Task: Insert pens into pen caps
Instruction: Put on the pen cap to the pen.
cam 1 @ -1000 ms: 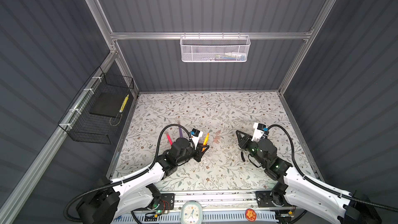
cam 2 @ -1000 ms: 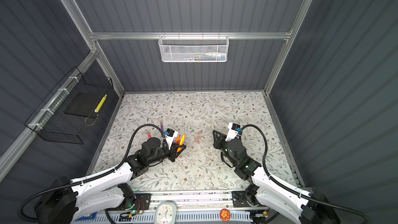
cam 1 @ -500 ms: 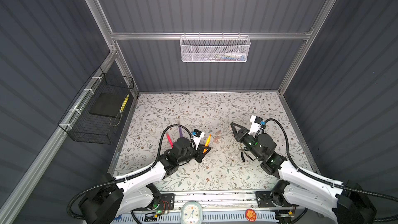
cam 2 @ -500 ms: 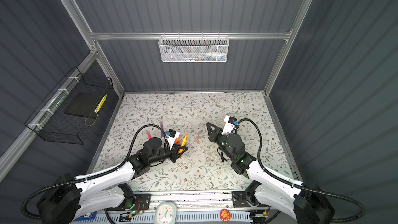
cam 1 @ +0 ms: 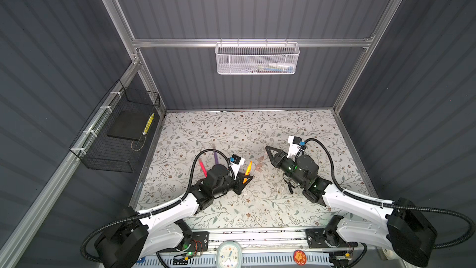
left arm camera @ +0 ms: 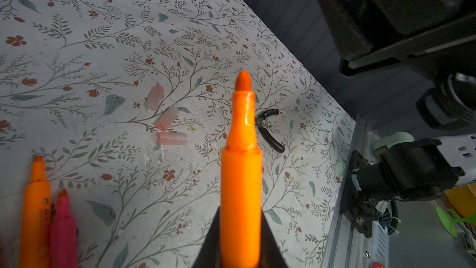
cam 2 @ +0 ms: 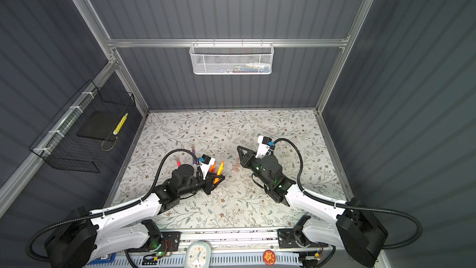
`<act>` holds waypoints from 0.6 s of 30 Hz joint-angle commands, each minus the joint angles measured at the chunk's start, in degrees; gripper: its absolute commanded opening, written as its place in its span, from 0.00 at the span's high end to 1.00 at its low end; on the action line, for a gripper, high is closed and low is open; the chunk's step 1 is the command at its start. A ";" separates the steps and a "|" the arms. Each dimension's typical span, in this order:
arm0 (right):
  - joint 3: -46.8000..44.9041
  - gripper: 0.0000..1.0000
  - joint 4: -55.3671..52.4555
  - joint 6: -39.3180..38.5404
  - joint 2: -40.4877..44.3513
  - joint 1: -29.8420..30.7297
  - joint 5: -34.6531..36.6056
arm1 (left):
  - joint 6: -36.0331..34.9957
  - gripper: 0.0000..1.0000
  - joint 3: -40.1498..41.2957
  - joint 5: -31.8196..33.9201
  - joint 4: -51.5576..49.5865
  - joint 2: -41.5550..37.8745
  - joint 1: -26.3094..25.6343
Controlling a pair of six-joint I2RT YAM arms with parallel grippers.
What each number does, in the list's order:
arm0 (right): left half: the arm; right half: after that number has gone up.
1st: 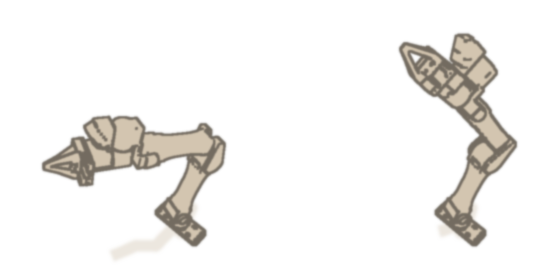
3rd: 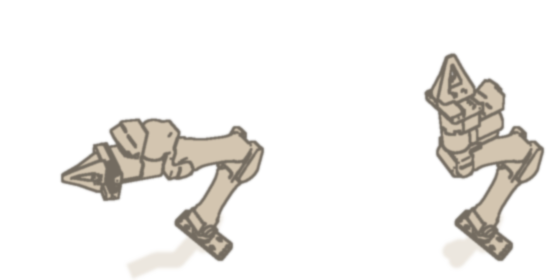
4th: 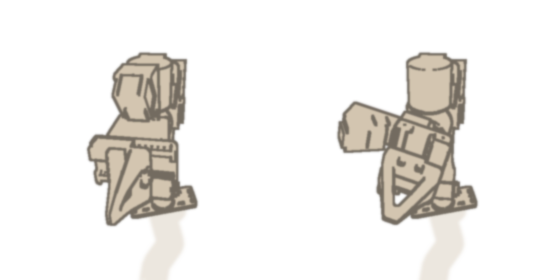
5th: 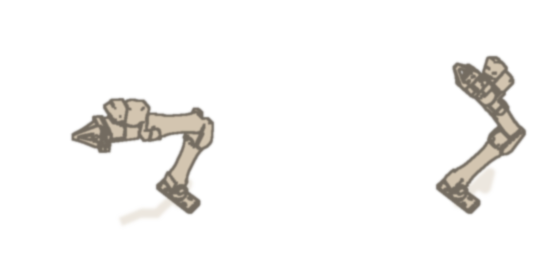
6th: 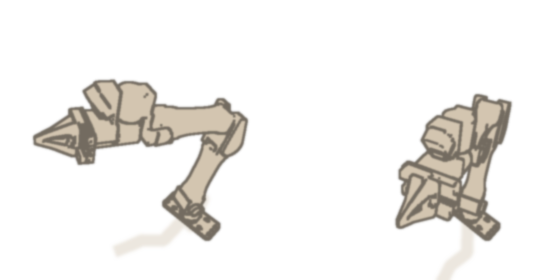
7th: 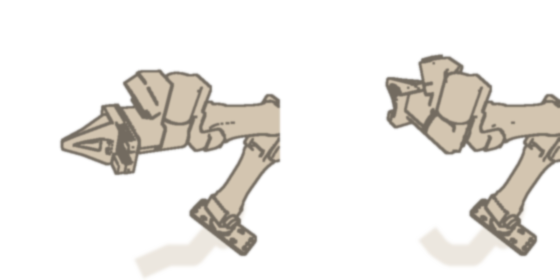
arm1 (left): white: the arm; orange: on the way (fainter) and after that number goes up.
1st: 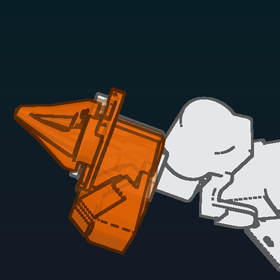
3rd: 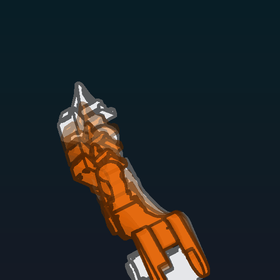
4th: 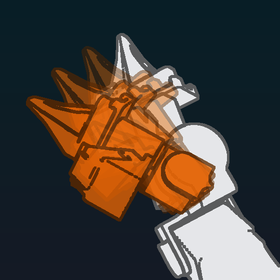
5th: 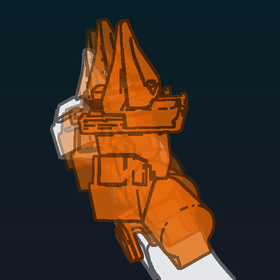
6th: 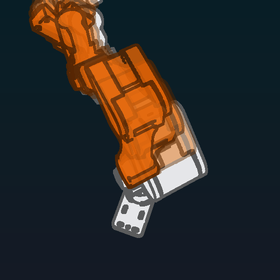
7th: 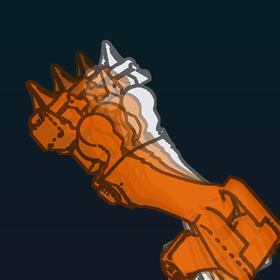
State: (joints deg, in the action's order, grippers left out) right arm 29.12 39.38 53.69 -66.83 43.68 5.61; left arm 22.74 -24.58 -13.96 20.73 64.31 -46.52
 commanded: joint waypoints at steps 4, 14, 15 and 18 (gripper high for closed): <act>2.57 1.00 1.14 -0.67 -0.99 1.66 0.72 | -0.15 1.00 -1.26 0.19 0.90 0.19 0.12; 3.09 1.00 1.32 -0.96 -1.80 3.23 1.59 | -0.15 1.00 -1.17 0.37 1.29 0.34 0.16; 3.16 1.00 1.36 -0.97 -1.81 3.40 1.70 | -0.17 1.00 -1.15 0.55 1.24 0.31 0.13; 3.35 1.00 1.47 -1.05 -2.23 3.94 2.11 | 0.02 1.00 -1.09 0.74 1.49 -0.01 0.17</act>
State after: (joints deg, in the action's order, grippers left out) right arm 30.81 39.44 53.58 -68.49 47.09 6.46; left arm 22.74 -24.58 -13.54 20.73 64.31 -46.52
